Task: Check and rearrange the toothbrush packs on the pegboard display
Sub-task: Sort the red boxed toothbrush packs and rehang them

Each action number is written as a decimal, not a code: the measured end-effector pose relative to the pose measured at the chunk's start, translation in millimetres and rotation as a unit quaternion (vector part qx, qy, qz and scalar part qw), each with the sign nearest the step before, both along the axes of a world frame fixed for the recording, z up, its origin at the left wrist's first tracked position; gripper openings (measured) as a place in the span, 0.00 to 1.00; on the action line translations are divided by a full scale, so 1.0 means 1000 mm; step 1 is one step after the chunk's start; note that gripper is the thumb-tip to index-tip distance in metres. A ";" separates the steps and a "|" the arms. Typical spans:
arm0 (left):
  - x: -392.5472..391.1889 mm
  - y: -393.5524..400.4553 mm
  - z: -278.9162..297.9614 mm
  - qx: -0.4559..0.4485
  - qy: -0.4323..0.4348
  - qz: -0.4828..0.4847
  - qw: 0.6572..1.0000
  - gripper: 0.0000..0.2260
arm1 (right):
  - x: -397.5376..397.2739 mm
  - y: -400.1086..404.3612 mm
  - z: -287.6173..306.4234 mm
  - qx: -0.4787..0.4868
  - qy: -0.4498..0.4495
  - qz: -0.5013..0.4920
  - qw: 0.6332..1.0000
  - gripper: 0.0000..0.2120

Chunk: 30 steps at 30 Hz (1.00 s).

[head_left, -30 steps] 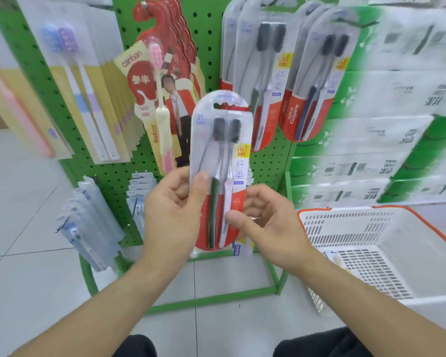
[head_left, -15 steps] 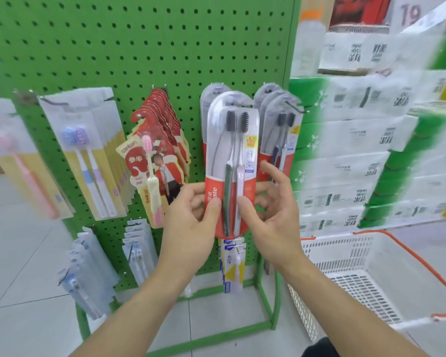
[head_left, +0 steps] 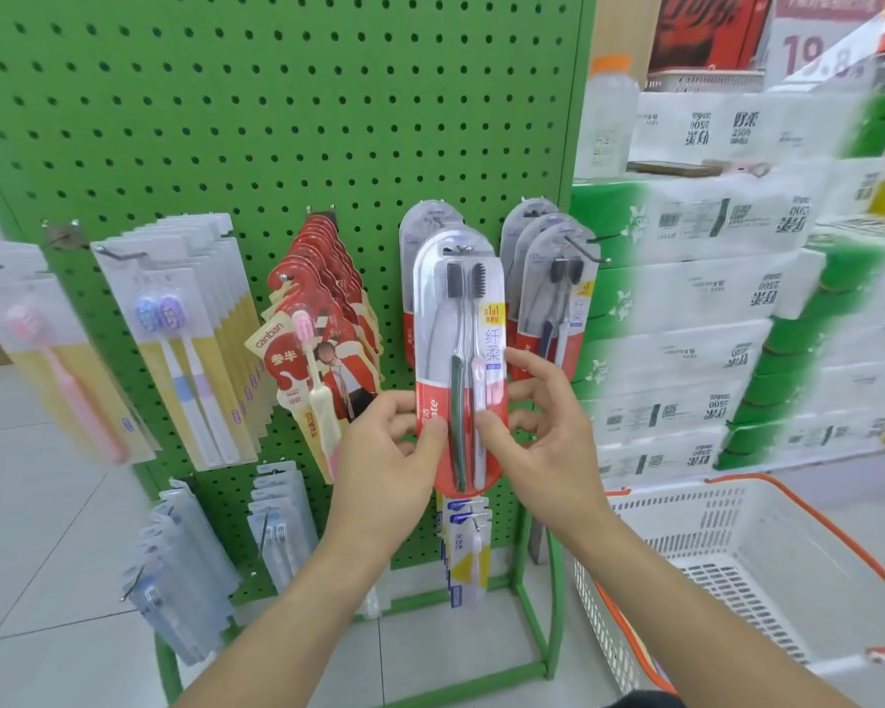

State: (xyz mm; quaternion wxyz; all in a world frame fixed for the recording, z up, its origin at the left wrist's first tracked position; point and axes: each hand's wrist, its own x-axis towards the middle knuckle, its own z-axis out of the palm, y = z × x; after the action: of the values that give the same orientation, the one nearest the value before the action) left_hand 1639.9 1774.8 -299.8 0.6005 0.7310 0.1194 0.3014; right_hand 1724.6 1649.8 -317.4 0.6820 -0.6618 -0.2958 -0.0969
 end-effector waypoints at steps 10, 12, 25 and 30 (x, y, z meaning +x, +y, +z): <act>0.031 0.008 0.069 0.304 -0.136 0.126 0.934 0.19 | 0.001 -0.039 0.076 -0.285 -0.184 -0.143 0.930 0.18; 0.042 0.012 0.076 0.333 -0.142 0.132 0.923 0.20 | 0.008 -0.042 0.123 -0.189 -0.276 -0.197 0.922 0.09; 0.080 0.020 0.074 0.390 -0.143 0.166 0.894 0.14 | 0.141 0.079 0.216 -0.503 -0.232 -0.025 0.832 0.13; 0.088 0.022 0.075 0.398 -0.154 0.191 0.884 0.12 | 0.153 0.089 0.211 -0.526 -0.232 -0.037 0.818 0.09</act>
State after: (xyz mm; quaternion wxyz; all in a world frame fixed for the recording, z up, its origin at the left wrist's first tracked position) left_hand 1727.7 1797.2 -224.3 0.2006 0.8159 0.0327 0.5413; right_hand 1877.8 1739.2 -106.0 0.1379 -0.8880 -0.4267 -0.1021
